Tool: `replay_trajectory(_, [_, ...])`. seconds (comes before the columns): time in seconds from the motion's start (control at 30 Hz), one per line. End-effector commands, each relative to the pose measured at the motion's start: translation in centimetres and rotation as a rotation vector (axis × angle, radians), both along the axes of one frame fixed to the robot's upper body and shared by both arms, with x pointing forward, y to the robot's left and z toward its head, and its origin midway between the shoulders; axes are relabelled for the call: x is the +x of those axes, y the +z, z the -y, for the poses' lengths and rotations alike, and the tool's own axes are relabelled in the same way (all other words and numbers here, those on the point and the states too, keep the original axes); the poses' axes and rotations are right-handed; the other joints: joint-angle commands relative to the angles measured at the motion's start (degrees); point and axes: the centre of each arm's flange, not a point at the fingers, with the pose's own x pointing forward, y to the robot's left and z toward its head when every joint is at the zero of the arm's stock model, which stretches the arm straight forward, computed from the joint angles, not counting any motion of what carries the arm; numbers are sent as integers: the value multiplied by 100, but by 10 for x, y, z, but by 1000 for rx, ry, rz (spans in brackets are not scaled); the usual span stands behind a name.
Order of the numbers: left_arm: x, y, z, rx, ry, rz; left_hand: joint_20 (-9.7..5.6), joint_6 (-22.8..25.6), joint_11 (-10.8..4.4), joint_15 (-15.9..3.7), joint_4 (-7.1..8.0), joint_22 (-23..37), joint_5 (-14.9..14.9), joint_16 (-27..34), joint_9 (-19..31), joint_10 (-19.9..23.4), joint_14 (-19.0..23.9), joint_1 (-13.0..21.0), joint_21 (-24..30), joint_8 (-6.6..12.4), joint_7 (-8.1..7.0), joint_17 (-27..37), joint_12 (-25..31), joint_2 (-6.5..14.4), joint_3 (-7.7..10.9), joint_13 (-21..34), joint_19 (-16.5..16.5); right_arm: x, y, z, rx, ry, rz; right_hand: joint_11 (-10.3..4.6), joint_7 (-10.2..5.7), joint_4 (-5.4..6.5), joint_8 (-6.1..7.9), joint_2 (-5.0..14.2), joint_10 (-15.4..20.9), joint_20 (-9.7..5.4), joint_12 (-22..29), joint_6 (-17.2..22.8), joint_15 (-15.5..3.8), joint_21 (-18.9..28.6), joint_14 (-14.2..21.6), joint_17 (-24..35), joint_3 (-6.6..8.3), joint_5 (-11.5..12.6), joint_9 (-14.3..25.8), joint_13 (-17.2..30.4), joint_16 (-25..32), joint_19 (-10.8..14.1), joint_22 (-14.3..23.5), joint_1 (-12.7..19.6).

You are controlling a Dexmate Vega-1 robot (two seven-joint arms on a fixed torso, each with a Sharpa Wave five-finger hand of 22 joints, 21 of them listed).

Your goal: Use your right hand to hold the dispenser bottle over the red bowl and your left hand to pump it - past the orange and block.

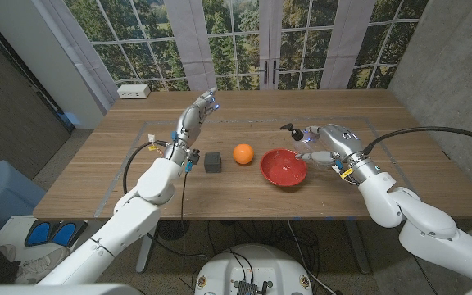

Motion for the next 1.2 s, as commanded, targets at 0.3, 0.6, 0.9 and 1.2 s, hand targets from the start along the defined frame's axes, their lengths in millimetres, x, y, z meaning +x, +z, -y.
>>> replay_trajectory(0.3, [-5, 24, 28, 194, 41, 87, -61, -354, -223, -68, 38, 7, 60, -27, -13, -450, -754, -384, -815, 20, -326, 26, -20, -360, -573, 1, -1057, 2, -2, -1, -5, 7, 7, -788, -1481, 24, -20, 1320, 812, -840, -7, 1993, -679, 50, 7, 8, -48, 49, 38, 50, -11, -10, -6, 1312])
replay_trajectory(0.6, [-10, 36, 46, 280, 97, 143, -157, -717, -396, -76, 278, 22, 107, -44, -19, -1078, -1502, -400, -1327, -32, -707, 30, -65, -396, -865, -4, -1749, 0, -2, 0, -18, -4, 7, -787, -1481, 40, -26, 1327, 805, -839, -28, 1996, -676, 56, 10, 5, -65, 56, 44, 58, -24, -18, -7, 1321])
replay_trajectory(0.9, [-5, 45, 62, 319, 65, 167, -132, -797, -387, -36, 309, 23, 114, -33, -19, -1155, -1564, -392, -1345, -30, -728, 28, -60, -388, -897, -5, -1736, 0, 0, 0, -52, -24, 8, -789, -1480, 63, -33, 1337, 819, -839, -41, 2005, -675, 65, 2, -2, -89, 67, 49, 77, -48, -26, -8, 1332])
replay_trajectory(1.2, [0, 54, 80, 366, 14, 161, -96, -800, -367, -24, 323, 23, 119, -16, -19, -1158, -1560, -381, -1344, -15, -730, 24, -43, -374, -909, -6, -1695, 4, 3, -4, -76, -34, -1, -788, -1480, 71, -41, 1336, 828, -838, -46, 2002, -678, 72, 10, 2, -106, 73, 52, 92, -51, -30, -8, 1348])
